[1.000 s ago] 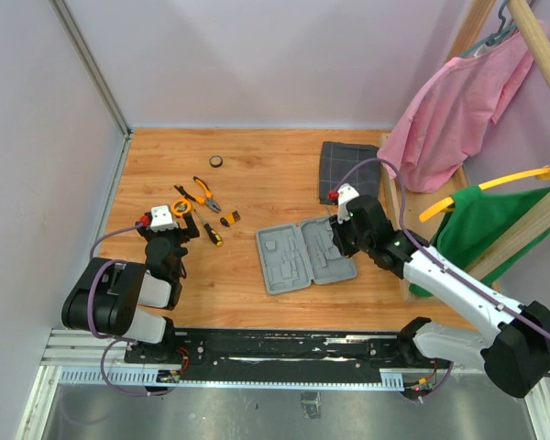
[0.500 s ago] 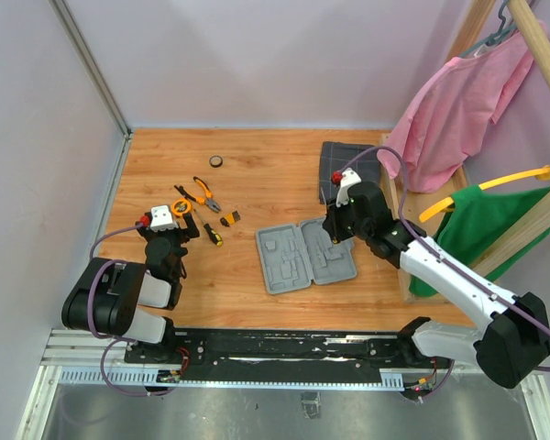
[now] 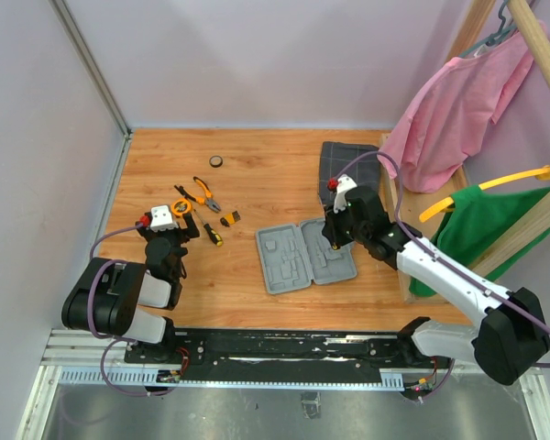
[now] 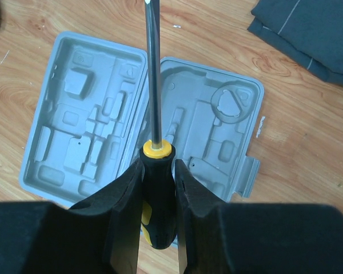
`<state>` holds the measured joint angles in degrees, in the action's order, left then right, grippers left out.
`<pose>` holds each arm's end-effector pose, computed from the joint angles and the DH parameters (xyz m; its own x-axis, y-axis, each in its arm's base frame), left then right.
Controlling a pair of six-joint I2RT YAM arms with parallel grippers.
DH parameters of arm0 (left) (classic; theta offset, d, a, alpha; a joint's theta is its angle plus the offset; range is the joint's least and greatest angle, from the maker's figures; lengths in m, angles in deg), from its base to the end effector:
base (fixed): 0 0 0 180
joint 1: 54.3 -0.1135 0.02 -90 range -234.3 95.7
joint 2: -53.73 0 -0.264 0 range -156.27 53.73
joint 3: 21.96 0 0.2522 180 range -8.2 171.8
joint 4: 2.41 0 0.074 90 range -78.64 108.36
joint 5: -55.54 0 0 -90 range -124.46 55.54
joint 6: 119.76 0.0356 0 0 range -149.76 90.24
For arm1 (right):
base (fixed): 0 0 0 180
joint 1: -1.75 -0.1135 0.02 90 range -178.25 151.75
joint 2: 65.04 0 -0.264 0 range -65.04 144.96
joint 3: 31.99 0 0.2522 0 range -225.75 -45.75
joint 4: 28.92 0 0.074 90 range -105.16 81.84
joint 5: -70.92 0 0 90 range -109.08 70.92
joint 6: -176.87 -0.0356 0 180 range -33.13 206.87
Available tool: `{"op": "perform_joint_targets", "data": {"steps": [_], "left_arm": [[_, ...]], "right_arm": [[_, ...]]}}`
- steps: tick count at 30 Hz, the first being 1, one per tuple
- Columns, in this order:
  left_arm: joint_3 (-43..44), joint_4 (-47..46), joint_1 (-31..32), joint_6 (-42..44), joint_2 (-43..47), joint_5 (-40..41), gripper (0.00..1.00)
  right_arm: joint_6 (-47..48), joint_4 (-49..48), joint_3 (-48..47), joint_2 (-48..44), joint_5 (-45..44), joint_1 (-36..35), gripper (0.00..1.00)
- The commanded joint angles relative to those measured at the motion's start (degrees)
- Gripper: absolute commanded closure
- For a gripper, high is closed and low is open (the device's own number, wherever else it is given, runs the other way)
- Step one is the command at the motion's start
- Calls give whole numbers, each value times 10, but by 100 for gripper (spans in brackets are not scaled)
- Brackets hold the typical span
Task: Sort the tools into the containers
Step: Place the screwdriver in the storage box.
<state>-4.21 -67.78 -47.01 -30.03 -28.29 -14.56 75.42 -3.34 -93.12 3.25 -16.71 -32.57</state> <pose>0.2002 -0.0134 0.1498 0.0201 -0.0070 -0.9998 -0.2182 0.9758 -0.0112 0.2178 0.1505 0.2681 -0.5553 -0.1389 -0.8200 -0.4916 0.8501 0.1889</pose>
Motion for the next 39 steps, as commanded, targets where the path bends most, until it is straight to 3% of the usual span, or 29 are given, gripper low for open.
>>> {"op": "perform_joint_targets", "data": {"steps": [1, 16, 39], "left_arm": [[6, -8, -4, 2, 2, 11, 1], [6, -8, -4, 1, 2, 11, 1], [6, -8, -4, 1, 3, 10, 1]], "right_arm": [[7, -14, -8, 8, 19, 9, 97], [60, -71, -11, 18, 43, 6, 94], [-178, 76, -95, 172, -9, -110, 99]]}}
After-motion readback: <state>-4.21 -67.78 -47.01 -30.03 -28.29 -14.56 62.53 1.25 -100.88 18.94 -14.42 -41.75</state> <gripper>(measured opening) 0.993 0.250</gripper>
